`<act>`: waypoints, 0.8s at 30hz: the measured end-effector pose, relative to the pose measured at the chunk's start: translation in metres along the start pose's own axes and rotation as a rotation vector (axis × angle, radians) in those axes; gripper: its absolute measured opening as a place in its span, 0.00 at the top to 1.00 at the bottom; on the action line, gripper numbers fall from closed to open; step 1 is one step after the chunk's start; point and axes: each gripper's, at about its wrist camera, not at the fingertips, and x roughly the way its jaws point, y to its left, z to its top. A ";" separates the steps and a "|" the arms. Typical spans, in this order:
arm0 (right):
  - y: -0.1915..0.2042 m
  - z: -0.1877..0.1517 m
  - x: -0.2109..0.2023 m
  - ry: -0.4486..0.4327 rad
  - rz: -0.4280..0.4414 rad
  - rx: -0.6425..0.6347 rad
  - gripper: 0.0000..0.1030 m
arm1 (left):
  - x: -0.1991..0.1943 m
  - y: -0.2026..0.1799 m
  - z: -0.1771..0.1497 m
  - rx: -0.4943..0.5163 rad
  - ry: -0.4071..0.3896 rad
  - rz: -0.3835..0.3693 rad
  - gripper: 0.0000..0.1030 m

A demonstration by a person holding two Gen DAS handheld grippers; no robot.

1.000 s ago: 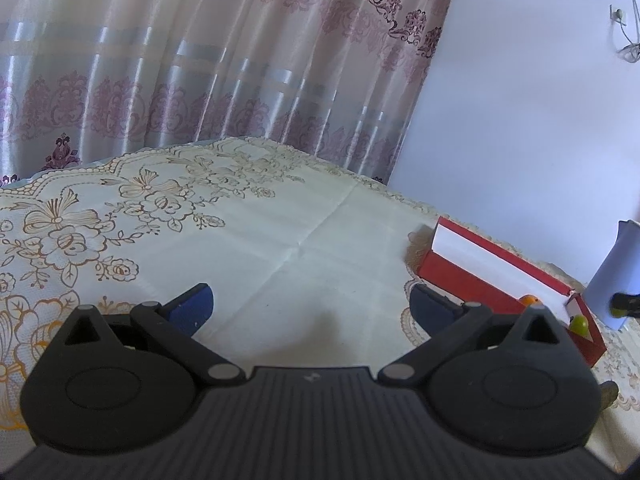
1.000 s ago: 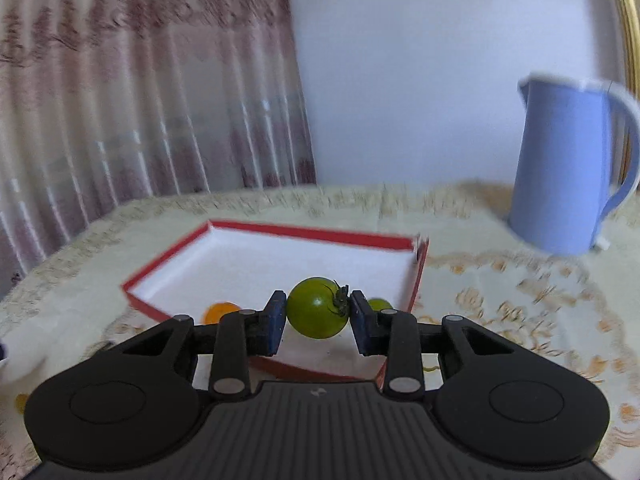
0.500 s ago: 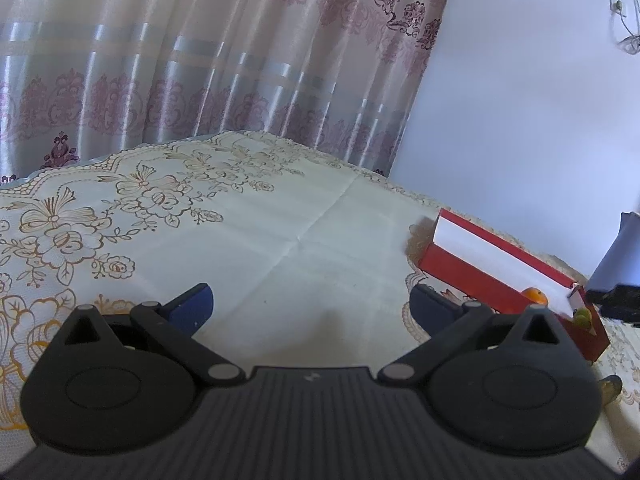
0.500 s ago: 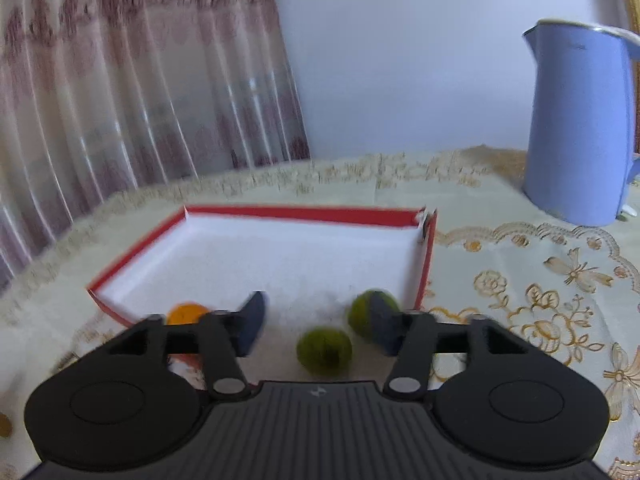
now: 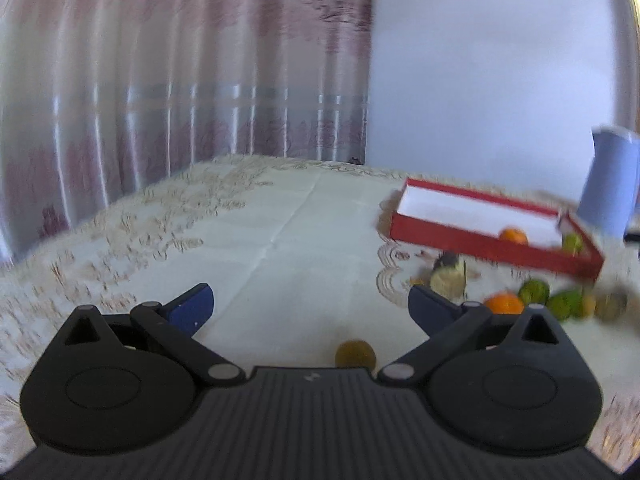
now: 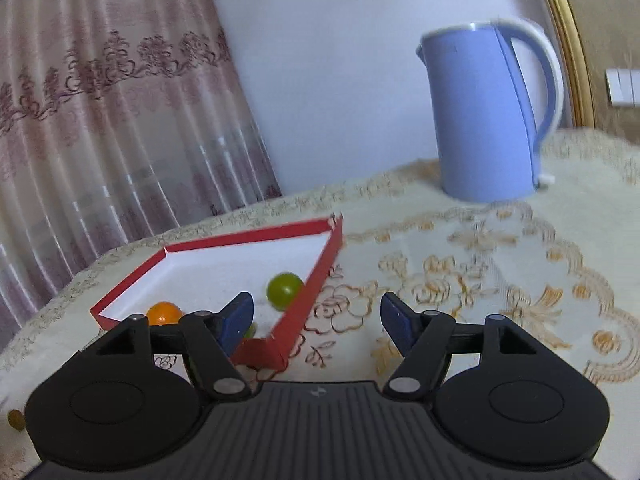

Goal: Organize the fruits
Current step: 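Drop the green tomato into the red tray by opening the right gripper, then grasp the small yellow-brown fruit with the left gripper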

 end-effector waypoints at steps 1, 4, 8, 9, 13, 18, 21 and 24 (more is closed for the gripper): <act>0.000 0.001 0.000 -0.007 0.007 -0.001 0.32 | -0.001 -0.004 -0.001 0.026 0.001 0.009 0.03; 0.002 0.000 -0.003 -0.023 0.019 -0.008 0.32 | 0.001 -0.008 -0.002 0.057 0.024 0.013 0.13; -0.001 -0.002 -0.005 -0.028 0.026 0.002 0.32 | 0.009 -0.011 -0.006 0.084 0.063 -0.009 0.43; -0.001 -0.002 -0.005 -0.030 0.029 0.004 0.32 | 0.011 -0.011 -0.007 0.078 0.074 -0.025 0.49; 0.000 -0.002 -0.010 -0.039 0.044 0.007 0.32 | 0.020 -0.009 -0.012 0.063 0.117 -0.085 0.67; 0.000 -0.002 -0.007 -0.025 0.059 0.013 0.32 | 0.019 -0.017 -0.016 0.111 0.107 -0.103 0.46; 0.001 -0.002 -0.007 -0.024 0.062 0.012 0.32 | 0.021 -0.019 -0.016 0.118 0.118 -0.103 0.46; 0.000 -0.003 -0.007 -0.021 0.066 0.014 0.32 | 0.025 -0.020 -0.016 0.117 0.143 -0.100 0.51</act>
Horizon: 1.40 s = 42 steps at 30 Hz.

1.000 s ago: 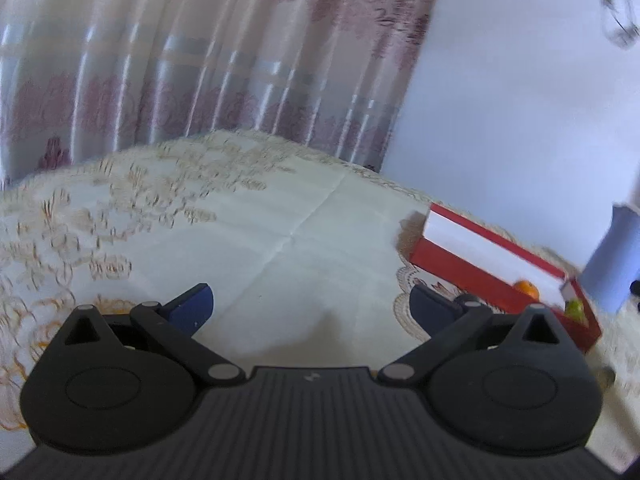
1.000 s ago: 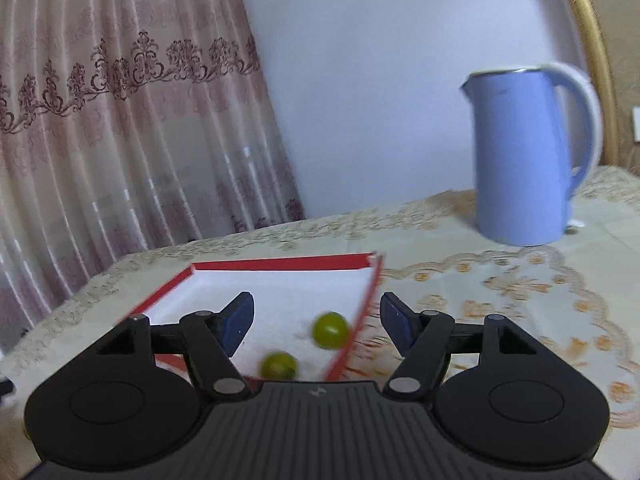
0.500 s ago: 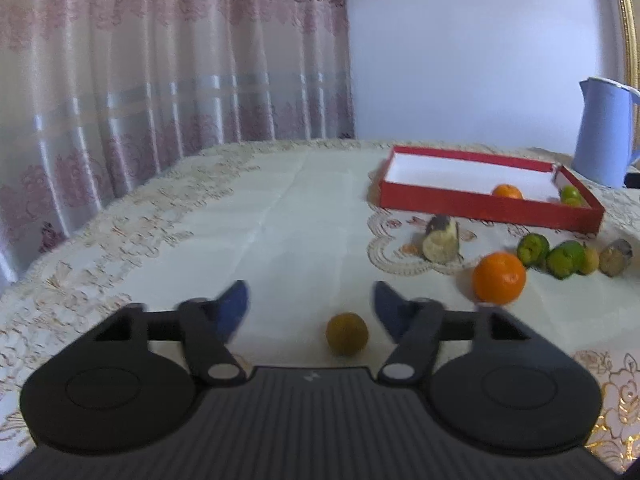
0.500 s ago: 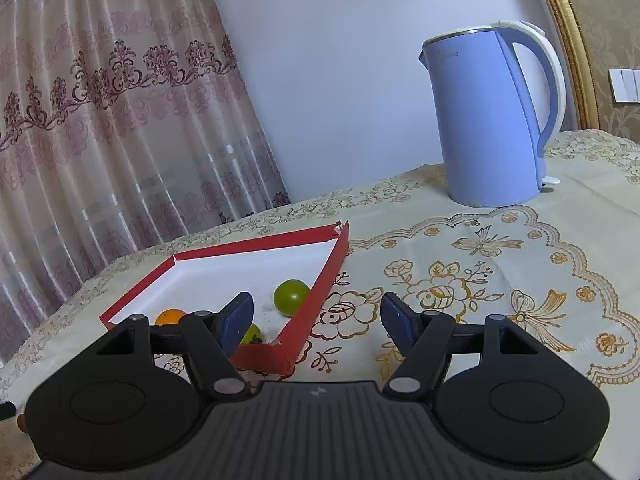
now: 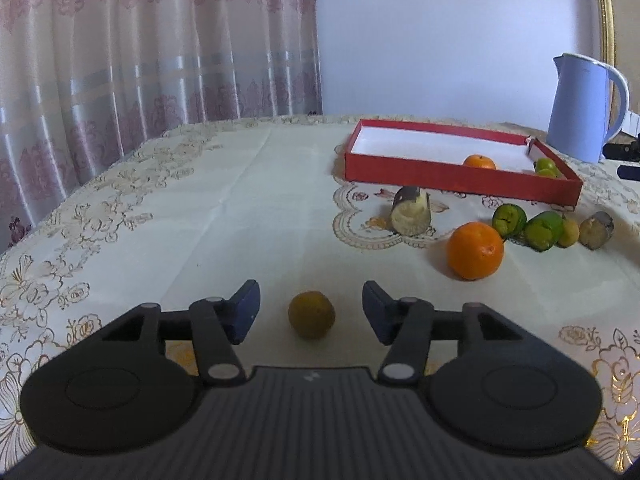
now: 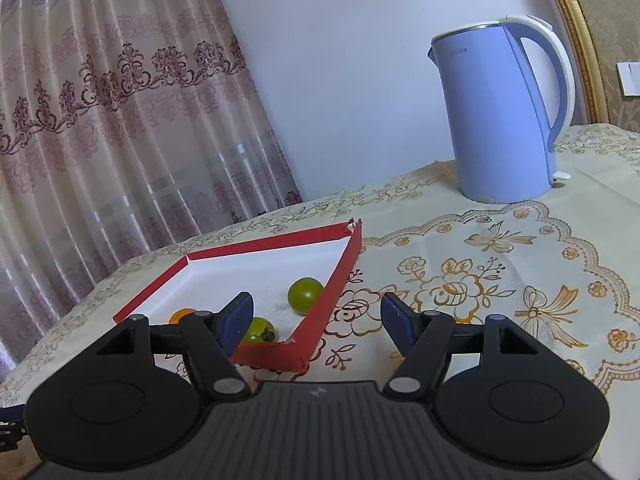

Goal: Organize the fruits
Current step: 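Grasp the small yellow-brown fruit with the left gripper, then lower the yellow-brown fruit into the red tray and open the left gripper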

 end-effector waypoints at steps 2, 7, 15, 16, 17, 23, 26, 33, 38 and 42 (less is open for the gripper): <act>0.000 0.000 0.000 0.001 0.000 0.000 0.32 | 0.003 0.001 0.000 -0.007 0.019 -0.009 0.58; -0.001 0.001 0.000 -0.007 -0.001 0.001 0.32 | 0.009 0.001 -0.001 -0.010 0.058 -0.014 0.77; -0.002 0.001 -0.002 -0.021 0.004 0.005 0.32 | 0.001 -0.005 0.007 -0.002 0.027 -0.012 0.78; -0.002 0.001 -0.003 -0.027 0.006 0.006 0.32 | -0.003 -0.008 0.012 0.006 0.009 -0.015 0.78; -0.002 0.001 -0.004 -0.031 0.007 0.007 0.32 | -0.006 -0.011 0.019 0.015 -0.013 -0.017 0.78; -0.003 0.003 -0.007 -0.049 0.017 0.025 0.32 | -0.005 -0.041 0.086 0.083 -0.155 -0.036 0.78; -0.005 0.003 -0.007 -0.048 0.020 0.034 0.32 | 0.022 -0.060 0.119 0.088 -0.166 -0.068 0.78; -0.012 0.004 -0.006 -0.041 0.034 0.073 0.32 | 0.102 -0.097 0.158 0.095 -0.094 -0.070 0.78; -0.011 0.005 -0.006 -0.040 0.046 0.075 0.32 | 0.148 -0.111 0.158 0.098 -0.019 -0.035 0.78; -0.011 0.006 -0.007 -0.040 0.055 0.074 0.32 | 0.169 -0.115 0.150 0.104 0.024 -0.023 0.78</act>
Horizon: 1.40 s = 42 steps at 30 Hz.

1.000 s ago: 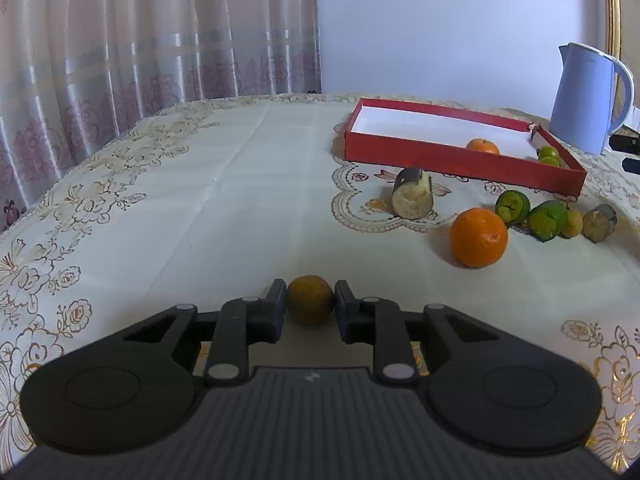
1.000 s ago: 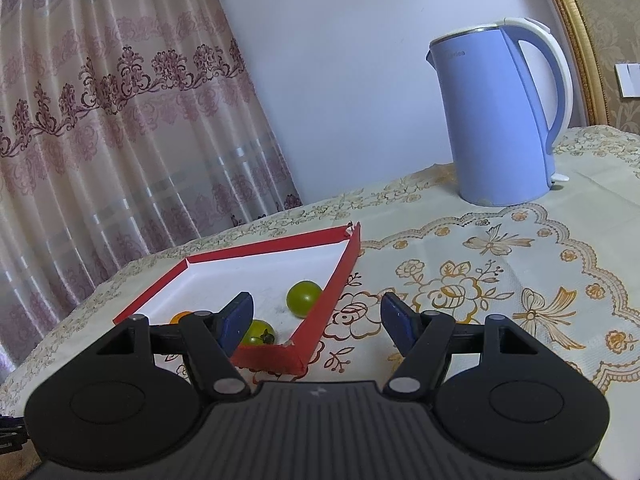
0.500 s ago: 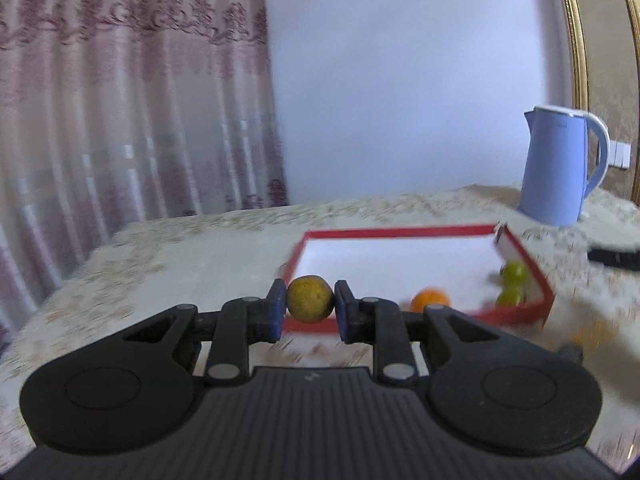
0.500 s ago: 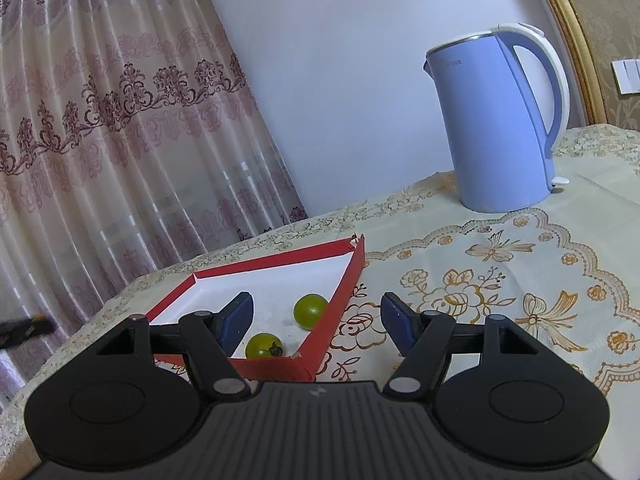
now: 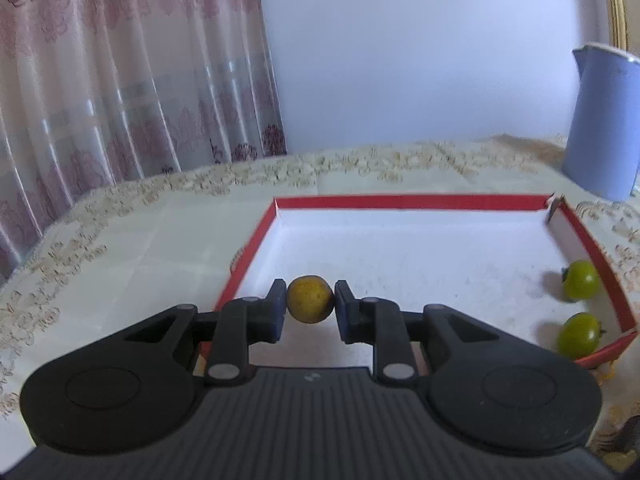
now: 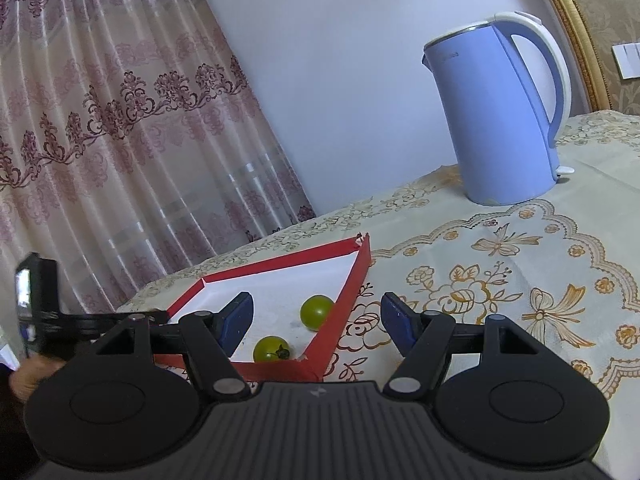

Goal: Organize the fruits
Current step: 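Lower the yellow-brown fruit into the red tray and open the left gripper, then grasp the dark gray block with the right gripper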

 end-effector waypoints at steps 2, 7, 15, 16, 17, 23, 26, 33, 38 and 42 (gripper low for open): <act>0.000 0.001 0.000 0.001 0.003 0.002 0.32 | 0.007 -0.001 -0.004 0.005 0.018 -0.005 0.77; -0.001 0.001 0.000 0.001 -0.002 0.006 0.32 | 0.002 0.001 -0.010 -0.002 -0.010 0.038 0.51; 0.000 -0.001 -0.002 -0.006 -0.015 -0.009 0.32 | -0.089 0.032 -0.027 -0.053 -0.180 0.112 0.05; 0.002 -0.001 -0.002 -0.005 -0.018 -0.021 0.32 | -0.103 0.038 -0.034 -0.063 -0.211 0.137 0.03; 0.005 -0.002 -0.003 0.001 -0.023 -0.041 0.32 | -0.115 0.045 -0.042 -0.075 -0.231 0.154 0.02; 0.040 -0.016 -0.015 0.065 -0.017 -0.191 0.26 | -0.152 0.089 -0.090 -0.194 -0.262 0.227 0.00; 0.059 -0.033 -0.024 0.096 -0.029 -0.286 0.24 | -0.151 0.105 -0.107 -0.246 -0.249 0.241 0.00; 0.088 -0.063 -0.028 0.150 -0.102 -0.456 0.24 | -0.150 0.141 -0.129 -0.429 -0.332 0.233 0.00; 0.098 -0.078 -0.015 0.195 -0.136 -0.536 0.24 | -0.155 0.147 -0.130 -0.456 -0.350 0.238 0.00; 0.105 -0.081 -0.006 0.224 -0.161 -0.585 0.24 | -0.151 0.148 -0.129 -0.455 -0.332 0.230 0.00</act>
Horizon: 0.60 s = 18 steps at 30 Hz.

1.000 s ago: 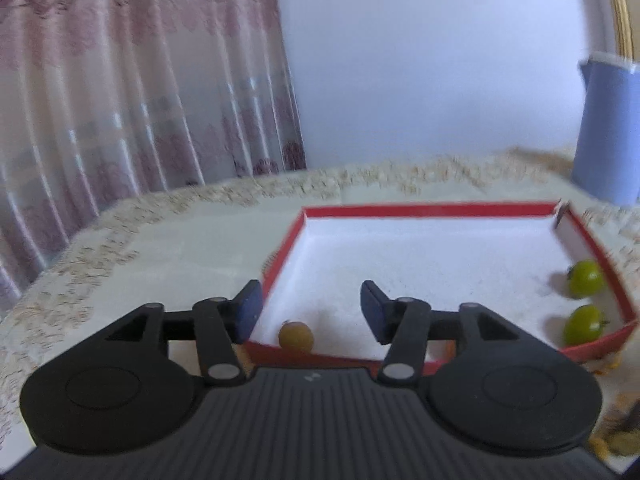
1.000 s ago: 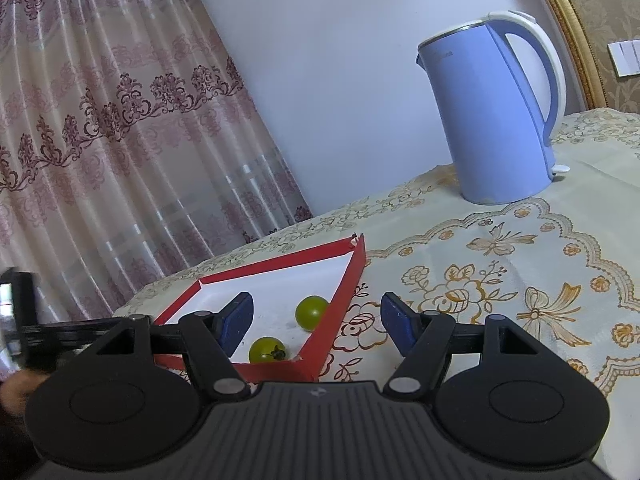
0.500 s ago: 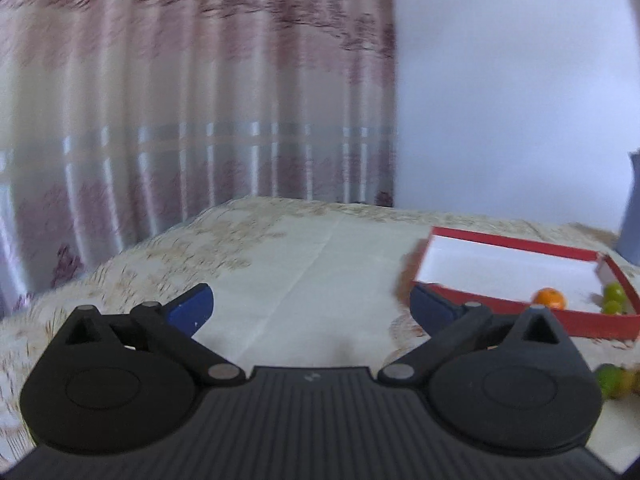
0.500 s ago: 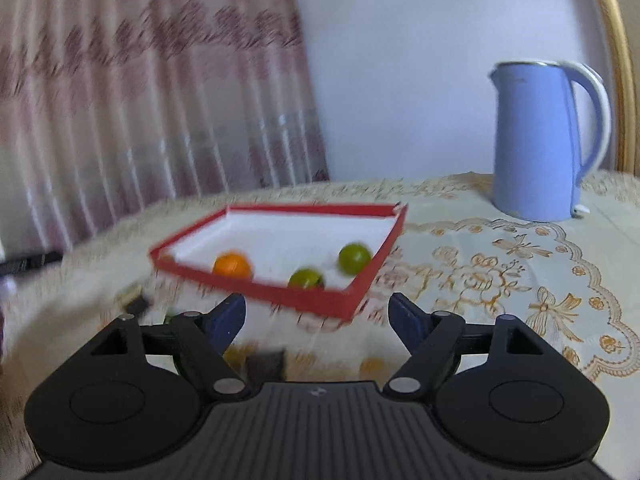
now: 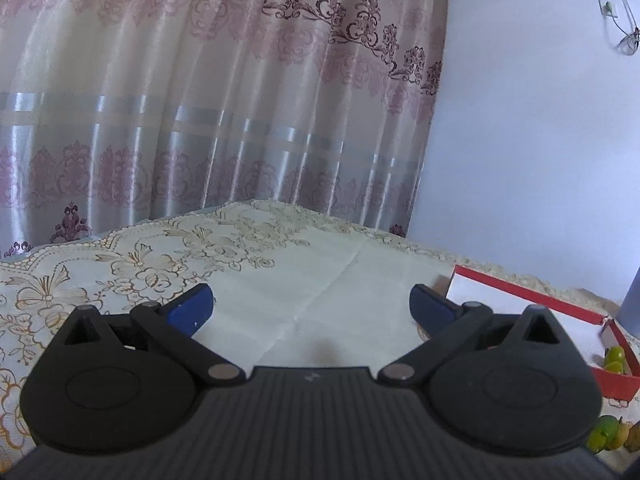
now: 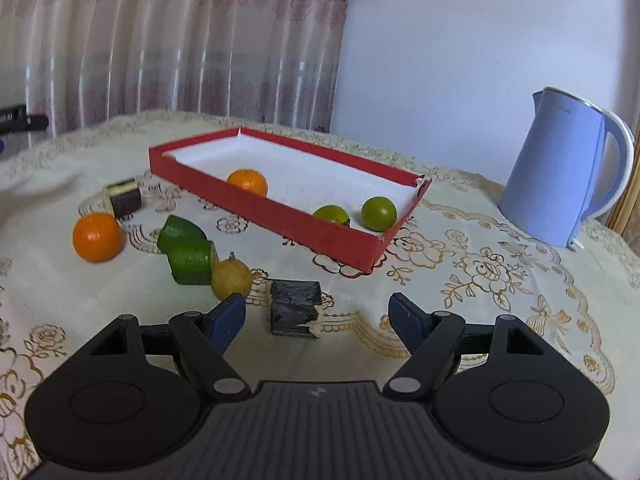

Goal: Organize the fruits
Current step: 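Grasp the dark gray block with the right gripper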

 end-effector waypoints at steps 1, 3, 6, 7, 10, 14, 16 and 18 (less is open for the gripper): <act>0.001 0.001 0.002 0.007 -0.004 -0.003 0.24 | 0.000 0.001 -0.001 -0.002 0.003 -0.001 0.00; 0.002 0.004 0.007 0.026 0.002 0.000 0.24 | 0.001 0.001 -0.001 -0.006 0.010 0.001 0.00; 0.002 0.009 0.017 0.050 0.005 0.017 0.24 | 0.002 0.001 -0.001 -0.011 0.018 0.004 0.00; 0.001 0.011 0.019 0.056 0.010 0.021 0.24 | 0.002 0.002 -0.001 -0.012 0.019 0.005 0.00; 0.002 0.013 0.024 0.076 0.012 0.029 0.38 | 0.003 0.001 -0.001 -0.011 0.024 0.005 0.00; 0.002 0.012 0.031 0.112 0.020 0.038 0.50 | 0.004 0.001 -0.001 -0.011 0.026 0.005 0.00; 0.001 0.012 0.031 0.115 0.027 0.043 0.59 | 0.004 0.000 -0.002 -0.010 0.030 0.007 0.00; 0.000 0.012 0.032 0.121 0.032 0.047 0.66 | 0.005 0.000 -0.002 -0.011 0.031 0.008 0.00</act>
